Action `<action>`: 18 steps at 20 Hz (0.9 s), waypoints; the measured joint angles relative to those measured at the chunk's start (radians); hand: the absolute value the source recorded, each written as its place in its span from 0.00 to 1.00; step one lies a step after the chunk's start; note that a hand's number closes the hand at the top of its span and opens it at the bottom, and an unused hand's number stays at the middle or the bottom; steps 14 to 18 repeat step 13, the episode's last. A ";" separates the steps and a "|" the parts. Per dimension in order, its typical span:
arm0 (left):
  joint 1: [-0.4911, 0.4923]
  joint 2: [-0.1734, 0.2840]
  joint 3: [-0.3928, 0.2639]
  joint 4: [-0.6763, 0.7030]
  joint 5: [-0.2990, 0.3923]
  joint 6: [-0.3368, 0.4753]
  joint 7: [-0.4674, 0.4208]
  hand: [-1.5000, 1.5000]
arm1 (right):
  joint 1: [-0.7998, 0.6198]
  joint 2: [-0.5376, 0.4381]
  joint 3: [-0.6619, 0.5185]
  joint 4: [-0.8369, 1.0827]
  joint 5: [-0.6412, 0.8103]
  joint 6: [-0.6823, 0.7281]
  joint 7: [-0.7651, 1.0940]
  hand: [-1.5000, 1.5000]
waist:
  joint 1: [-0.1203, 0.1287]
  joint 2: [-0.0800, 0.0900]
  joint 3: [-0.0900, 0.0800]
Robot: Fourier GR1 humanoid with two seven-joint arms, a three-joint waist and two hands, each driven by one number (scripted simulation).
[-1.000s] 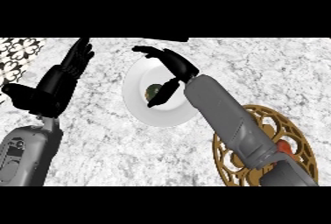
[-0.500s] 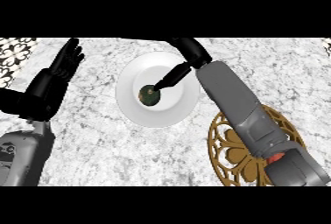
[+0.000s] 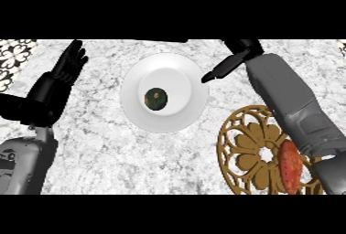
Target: Pick the squash from the placemat and place it in the plate
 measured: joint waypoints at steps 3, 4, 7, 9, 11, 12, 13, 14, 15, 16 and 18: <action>0.000 0.007 0.005 -0.009 0.007 -0.010 0.006 0.50 | 0.011 -0.040 0.002 0.021 0.012 0.034 -0.041 0.00 | 0.008 0.004 0.001; -0.007 0.009 0.008 -0.010 0.008 -0.009 0.013 0.50 | 0.015 -0.062 0.003 0.026 0.017 0.054 -0.056 0.00 | 0.007 0.003 0.001; -0.012 -0.003 -0.003 -0.011 0.000 -0.004 0.011 0.50 | 0.019 -0.115 0.008 0.038 0.030 0.091 -0.082 0.00 | 0.009 0.007 0.001; -0.017 -0.004 -0.003 -0.010 0.001 -0.007 0.012 0.50 | 0.018 -0.135 0.011 0.045 0.038 0.097 -0.083 0.00 | 0.016 0.010 0.002; -0.019 -0.006 -0.004 -0.012 -0.001 -0.005 0.014 0.50 | 0.021 -0.151 0.013 0.050 0.045 0.096 -0.089 0.00 | 0.021 0.011 0.002; -0.016 -0.011 -0.009 -0.013 -0.005 -0.002 0.009 0.50 | 0.018 -0.157 0.011 0.051 0.046 0.092 -0.092 0.00 | 0.023 0.012 0.002; -0.019 -0.013 -0.012 -0.014 -0.009 -0.001 0.007 0.50 | 0.018 -0.163 0.011 0.052 0.048 0.083 -0.099 0.00 | 0.025 0.013 0.002; -0.019 -0.013 -0.012 -0.014 -0.009 -0.001 0.007 0.50 | 0.018 -0.163 0.011 0.052 0.048 0.083 -0.099 0.00 | 0.025 0.013 0.002; -0.019 -0.013 -0.012 -0.014 -0.009 -0.001 0.007 0.50 | 0.018 -0.163 0.011 0.052 0.048 0.083 -0.099 0.00 | 0.025 0.013 0.002; -0.019 -0.013 -0.012 -0.014 -0.009 -0.001 0.007 0.50 | 0.018 -0.163 0.011 0.052 0.048 0.083 -0.099 0.00 | 0.025 0.013 0.002; -0.019 -0.013 -0.012 -0.014 -0.009 -0.001 0.007 0.50 | 0.018 -0.163 0.011 0.052 0.048 0.083 -0.099 0.00 | 0.025 0.013 0.002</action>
